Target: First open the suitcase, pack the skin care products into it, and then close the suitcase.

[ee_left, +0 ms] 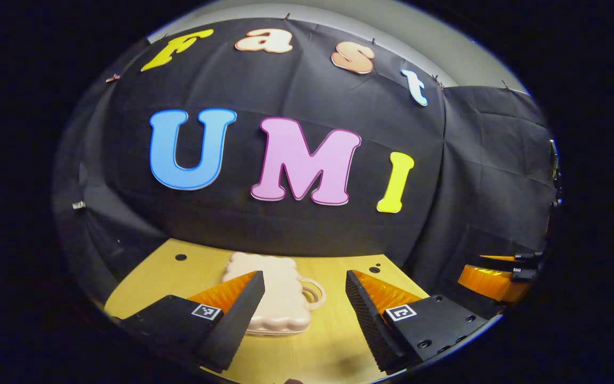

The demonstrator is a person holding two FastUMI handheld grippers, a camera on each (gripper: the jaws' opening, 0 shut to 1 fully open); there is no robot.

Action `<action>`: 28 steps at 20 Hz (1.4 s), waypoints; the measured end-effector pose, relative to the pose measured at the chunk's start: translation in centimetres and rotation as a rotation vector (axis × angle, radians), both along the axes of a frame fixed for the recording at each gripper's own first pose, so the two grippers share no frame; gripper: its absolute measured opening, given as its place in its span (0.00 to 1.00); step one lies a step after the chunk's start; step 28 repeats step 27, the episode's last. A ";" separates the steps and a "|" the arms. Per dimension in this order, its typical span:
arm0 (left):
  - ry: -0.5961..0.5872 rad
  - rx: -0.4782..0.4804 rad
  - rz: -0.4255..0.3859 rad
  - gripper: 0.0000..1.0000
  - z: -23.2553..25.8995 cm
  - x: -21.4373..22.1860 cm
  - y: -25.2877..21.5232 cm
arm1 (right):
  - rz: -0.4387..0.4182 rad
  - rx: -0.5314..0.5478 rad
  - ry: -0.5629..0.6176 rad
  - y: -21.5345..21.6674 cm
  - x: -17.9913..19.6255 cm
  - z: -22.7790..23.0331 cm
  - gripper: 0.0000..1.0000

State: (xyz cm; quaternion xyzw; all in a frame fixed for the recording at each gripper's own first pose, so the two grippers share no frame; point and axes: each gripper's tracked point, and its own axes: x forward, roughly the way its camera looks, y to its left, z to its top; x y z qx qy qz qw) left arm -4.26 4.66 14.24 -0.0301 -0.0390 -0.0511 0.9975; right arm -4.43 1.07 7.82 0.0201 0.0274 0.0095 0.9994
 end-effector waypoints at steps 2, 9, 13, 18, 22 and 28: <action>-0.039 0.008 0.036 0.96 1.4 -2.3 1.3 | 0.014 0.012 -0.023 1.3 -0.5 1.1 0.98; -0.048 -0.049 0.067 0.96 2.9 -4.5 4.0 | 0.086 -0.003 -0.056 4.3 -0.6 2.6 0.98; -0.072 -0.050 0.110 0.96 3.2 -5.2 4.7 | 0.129 -0.030 -0.052 4.5 -0.5 2.7 0.98; -0.064 -0.056 0.117 0.96 2.9 -5.4 4.7 | 0.128 -0.001 -0.050 4.7 -0.6 2.4 0.98; -0.034 -0.031 0.117 0.96 1.9 -5.4 5.0 | 0.113 0.005 -0.033 4.6 -0.7 1.5 0.98; -0.030 0.017 0.115 0.96 1.7 -5.7 5.2 | 0.098 0.009 -0.033 4.6 -1.2 1.1 0.98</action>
